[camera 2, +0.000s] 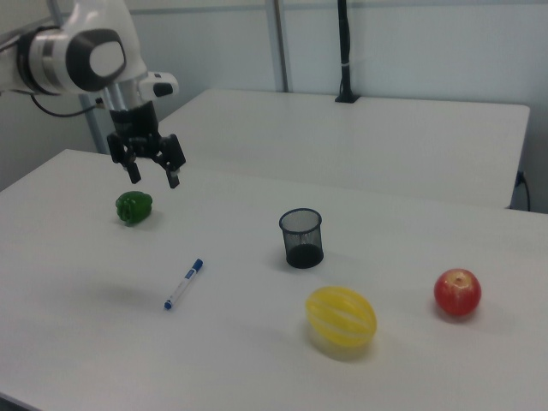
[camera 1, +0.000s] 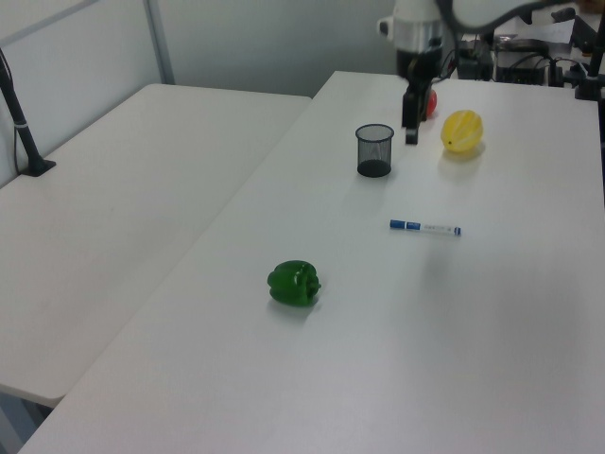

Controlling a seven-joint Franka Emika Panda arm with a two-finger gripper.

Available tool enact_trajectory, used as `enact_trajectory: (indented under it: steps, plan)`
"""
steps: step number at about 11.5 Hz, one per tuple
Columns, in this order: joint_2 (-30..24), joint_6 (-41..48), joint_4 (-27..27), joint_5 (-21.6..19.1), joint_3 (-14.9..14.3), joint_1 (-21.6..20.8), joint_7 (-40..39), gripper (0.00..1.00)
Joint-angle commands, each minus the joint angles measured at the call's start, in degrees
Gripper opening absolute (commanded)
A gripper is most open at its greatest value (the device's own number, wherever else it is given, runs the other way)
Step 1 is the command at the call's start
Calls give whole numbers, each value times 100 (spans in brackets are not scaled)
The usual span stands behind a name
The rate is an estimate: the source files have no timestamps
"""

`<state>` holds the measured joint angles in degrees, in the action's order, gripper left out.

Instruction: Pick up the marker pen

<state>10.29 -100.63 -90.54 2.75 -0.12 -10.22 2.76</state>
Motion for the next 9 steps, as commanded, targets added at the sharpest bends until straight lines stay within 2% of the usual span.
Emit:
enact_trajectory:
  steps: [1, 4, 9]
  plan:
    - [-842, 710, -236, -3, -111, 125, 49, 100]
    - [-1177, 1028, -253, -3, -243, 205, -12, 100]
    - [-1169, 1011, -245, -3, -243, 275, -30, 100]
